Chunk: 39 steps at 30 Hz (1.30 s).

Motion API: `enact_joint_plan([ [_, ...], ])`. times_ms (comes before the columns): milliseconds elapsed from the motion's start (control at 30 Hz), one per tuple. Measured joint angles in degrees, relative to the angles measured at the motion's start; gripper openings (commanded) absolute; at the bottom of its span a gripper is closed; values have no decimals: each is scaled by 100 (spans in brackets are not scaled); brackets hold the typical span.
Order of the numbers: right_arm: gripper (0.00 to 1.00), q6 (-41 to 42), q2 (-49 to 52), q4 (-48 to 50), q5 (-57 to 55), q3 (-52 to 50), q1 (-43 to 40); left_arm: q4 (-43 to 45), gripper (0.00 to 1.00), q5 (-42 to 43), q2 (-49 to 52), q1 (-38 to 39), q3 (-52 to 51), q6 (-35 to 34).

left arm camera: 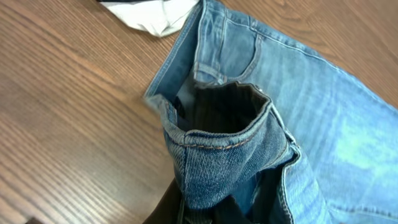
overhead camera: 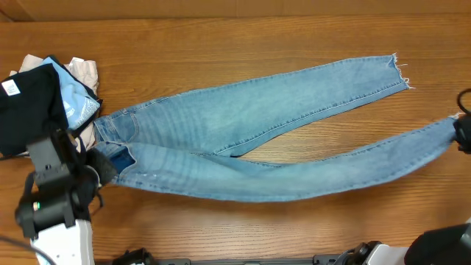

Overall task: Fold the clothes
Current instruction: 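Lift the lower leg hem with the right gripper and fold it onto the upper leg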

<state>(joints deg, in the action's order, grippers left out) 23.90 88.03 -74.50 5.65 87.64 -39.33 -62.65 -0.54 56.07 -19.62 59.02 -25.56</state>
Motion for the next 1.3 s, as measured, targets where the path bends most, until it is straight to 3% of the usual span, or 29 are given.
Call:
enact_joint_plan([
  [767, 8, -210, 2302, -304, -439, 2118, 1049, 2267, 5, -52, 1788, 2, 0, -232],
  [1300, 8, -273, 2990, 686, -439, 2236, 1425, 3163, 7, 55, 2304, 13, 0, -452],
])
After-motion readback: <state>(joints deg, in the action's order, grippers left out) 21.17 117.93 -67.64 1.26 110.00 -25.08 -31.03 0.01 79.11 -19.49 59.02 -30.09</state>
